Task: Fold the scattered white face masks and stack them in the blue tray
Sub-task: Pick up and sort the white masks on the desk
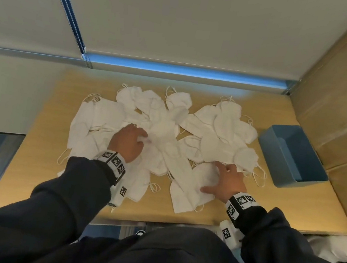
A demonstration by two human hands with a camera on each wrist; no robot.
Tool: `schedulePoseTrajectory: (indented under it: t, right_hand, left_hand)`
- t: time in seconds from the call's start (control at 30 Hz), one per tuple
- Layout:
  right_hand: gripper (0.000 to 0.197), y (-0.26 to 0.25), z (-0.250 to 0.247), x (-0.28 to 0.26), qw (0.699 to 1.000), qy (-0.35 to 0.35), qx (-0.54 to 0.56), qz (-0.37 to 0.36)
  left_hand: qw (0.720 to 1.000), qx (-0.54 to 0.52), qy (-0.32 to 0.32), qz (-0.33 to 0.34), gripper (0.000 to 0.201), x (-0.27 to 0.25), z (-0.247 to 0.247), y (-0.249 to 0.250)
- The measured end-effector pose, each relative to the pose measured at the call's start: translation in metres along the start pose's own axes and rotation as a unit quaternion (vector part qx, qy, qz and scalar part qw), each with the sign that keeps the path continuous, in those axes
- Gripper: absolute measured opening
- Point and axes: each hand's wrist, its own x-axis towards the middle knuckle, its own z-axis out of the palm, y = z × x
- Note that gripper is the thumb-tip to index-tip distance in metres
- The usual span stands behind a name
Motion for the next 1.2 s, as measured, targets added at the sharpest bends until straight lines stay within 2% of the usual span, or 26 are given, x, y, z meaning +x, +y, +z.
schedulePoseTrajectory:
  t: [0.07, 0.1, 0.13, 0.17, 0.2, 0.27, 0.3, 0.33, 0.37, 0.43, 0.53, 0.63, 0.73, 0.87, 0.97, 1.0, 1.1, 1.17, 1.2]
  right_hand:
    - [0.111, -0.004, -0.001, 0.000, 0.999, -0.012, -0.036, 0.002]
    - [0.111, -0.007, -0.001, 0.000, 0.998, -0.012, -0.057, 0.002]
    - [0.111, -0.009, -0.001, -0.001, 0.997, -0.005, -0.078, -0.003]
    - [0.109, -0.012, -0.002, -0.001, 0.995, 0.008, -0.095, -0.012]
    - [0.107, -0.014, -0.003, 0.000, 0.993, 0.020, -0.110, -0.025]
    - [0.103, -0.020, -0.005, 0.002, 0.990, 0.026, -0.129, -0.051]
    - [0.101, -0.022, -0.005, 0.004, 0.990, 0.018, -0.130, -0.057]
    - [0.101, -0.025, -0.006, 0.007, 0.991, 0.006, -0.120, -0.057]
    - [0.099, -0.025, -0.006, 0.009, 0.994, -0.013, -0.096, -0.055]
    - [0.085, -0.023, -0.008, 0.012, 0.997, -0.046, -0.003, -0.059]
    - [0.051, -0.014, -0.011, 0.015, 0.987, -0.052, 0.118, -0.091]
    - [0.039, 0.002, -0.018, 0.020, 0.970, -0.047, 0.215, -0.104]
    - [0.024, 0.023, -0.035, 0.023, 0.926, -0.047, 0.369, -0.073]
    - [0.020, 0.044, -0.060, 0.023, 0.825, -0.070, 0.560, -0.022]
    - [0.026, 0.050, -0.072, 0.031, 0.732, -0.105, 0.673, -0.007]
    - [0.028, 0.050, -0.075, 0.034, 0.712, -0.113, 0.694, -0.005]
    - [0.033, 0.045, -0.080, 0.035, 0.695, -0.135, 0.706, -0.014]
    - [0.031, 0.039, -0.079, 0.035, 0.699, -0.153, 0.699, -0.010]
    - [0.026, 0.037, -0.080, 0.034, 0.696, -0.160, 0.700, -0.003]
  left_hand:
    - [0.996, 0.046, 0.064, 0.038, 0.053, -0.008, -0.006, 0.011]
    - [0.992, 0.049, 0.091, 0.075, 0.054, -0.017, -0.006, 0.024]
    - [0.988, 0.040, 0.091, 0.115, 0.047, -0.027, -0.003, 0.039]
    - [0.988, 0.033, 0.054, 0.141, 0.037, -0.037, 0.002, 0.054]
    - [0.989, 0.042, -0.015, 0.140, 0.033, -0.046, 0.011, 0.068]
    - [0.972, 0.118, -0.175, 0.103, 0.058, -0.057, 0.034, 0.083]
    - [0.959, 0.146, -0.224, 0.092, 0.075, -0.059, 0.046, 0.085]
    - [0.953, 0.154, -0.247, 0.082, 0.088, -0.058, 0.054, 0.084]
    - [0.955, 0.142, -0.250, 0.074, 0.096, -0.056, 0.060, 0.083]
    - [0.965, 0.096, -0.234, 0.062, 0.100, -0.048, 0.064, 0.079]
    - [0.975, 0.064, -0.204, 0.053, 0.093, -0.036, 0.057, 0.070]
    - [0.980, 0.052, -0.191, 0.028, 0.077, -0.030, 0.051, 0.060]
    - [0.984, 0.071, -0.165, 0.001, 0.062, -0.035, 0.049, 0.060]
    - [0.982, 0.110, -0.151, -0.031, 0.085, -0.048, 0.058, 0.067]
    - [0.981, 0.079, -0.158, -0.080, 0.090, -0.044, 0.059, 0.074]
    - [0.980, 0.076, -0.159, -0.095, 0.090, -0.041, 0.058, 0.075]
    - [0.976, 0.041, -0.173, -0.128, 0.076, -0.034, 0.045, 0.075]
    - [0.976, 0.014, -0.171, -0.132, 0.053, -0.030, 0.019, 0.079]
    - [0.981, 0.018, -0.147, -0.128, 0.041, -0.028, 0.001, 0.082]
